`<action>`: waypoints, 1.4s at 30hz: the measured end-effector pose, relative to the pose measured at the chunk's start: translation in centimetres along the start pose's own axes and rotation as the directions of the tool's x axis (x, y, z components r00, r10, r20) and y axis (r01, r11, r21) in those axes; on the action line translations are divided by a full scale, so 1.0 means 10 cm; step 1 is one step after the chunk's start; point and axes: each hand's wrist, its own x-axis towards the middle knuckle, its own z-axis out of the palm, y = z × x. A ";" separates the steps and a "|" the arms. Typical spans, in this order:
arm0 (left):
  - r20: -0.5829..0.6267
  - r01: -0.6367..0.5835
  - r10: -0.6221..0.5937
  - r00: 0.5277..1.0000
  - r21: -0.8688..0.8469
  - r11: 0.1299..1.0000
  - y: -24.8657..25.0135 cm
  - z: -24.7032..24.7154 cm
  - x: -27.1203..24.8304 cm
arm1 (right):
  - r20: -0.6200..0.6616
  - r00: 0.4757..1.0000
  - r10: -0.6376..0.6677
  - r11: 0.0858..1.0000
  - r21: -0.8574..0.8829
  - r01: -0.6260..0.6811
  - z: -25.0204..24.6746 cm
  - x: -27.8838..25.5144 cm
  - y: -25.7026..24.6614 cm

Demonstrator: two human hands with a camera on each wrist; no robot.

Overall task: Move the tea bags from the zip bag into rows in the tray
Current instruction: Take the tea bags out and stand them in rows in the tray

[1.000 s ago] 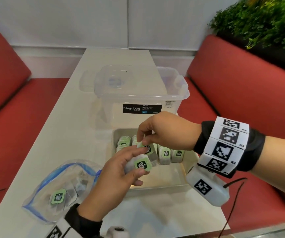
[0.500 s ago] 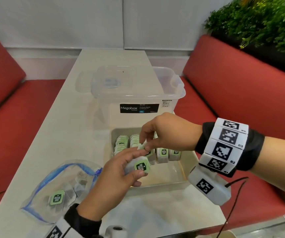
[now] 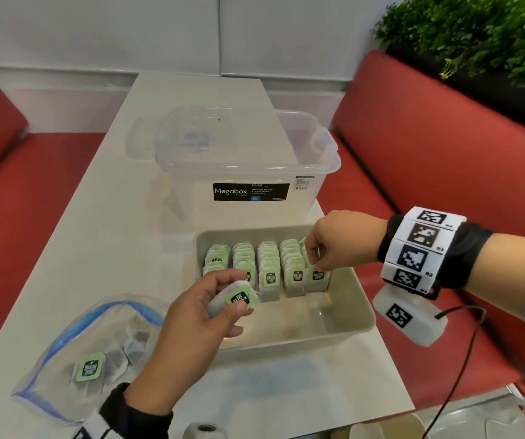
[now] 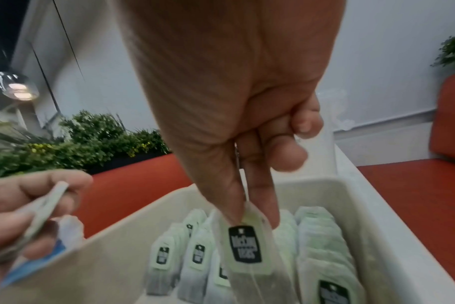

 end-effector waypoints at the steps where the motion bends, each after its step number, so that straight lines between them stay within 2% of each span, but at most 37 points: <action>1: -0.006 0.001 -0.001 1.000 -0.005 1.000 -0.01 -0.01 0.00 | 0.023 1.000 0.010 1.000 -0.012 -0.009 0.03 0.04 0.03; 12: 0.001 0.007 -0.007 1.000 -0.003 1.000 -0.10 -0.01 0.00 | 0.237 0.968 0.078 0.985 -0.170 -0.038 0.32 0.44 0.20; 24: 0.006 -0.002 0.001 1.000 0.063 0.998 -0.13 -0.02 0.00 | 0.217 0.970 0.106 0.961 -0.271 -0.045 0.38 0.63 0.19; 29: 0.009 -0.046 0.045 0.999 0.141 0.989 -0.09 -0.01 0.00 | 0.212 0.972 0.105 0.964 -0.261 -0.047 0.37 0.60 0.20; 33: 0.010 -0.090 0.091 0.996 0.267 0.960 -0.09 -0.01 0.02 | 0.203 0.975 0.091 0.970 -0.239 -0.041 0.32 0.56 0.22; 35: -0.010 -0.101 0.111 0.994 0.345 0.933 -0.09 -0.01 0.03 | 0.175 0.981 0.082 0.976 -0.212 -0.044 0.28 0.49 0.21; 38: -0.041 -0.104 0.136 0.990 0.445 0.890 -0.05 -0.03 0.06 | 0.040 0.999 0.017 0.997 -0.074 -0.014 0.19 0.33 0.10; 42: -0.032 -0.047 0.082 0.996 0.591 0.805 0.10 -0.03 0.11 | -0.162 0.971 -0.176 0.953 0.219 0.210 0.11 0.10 -0.26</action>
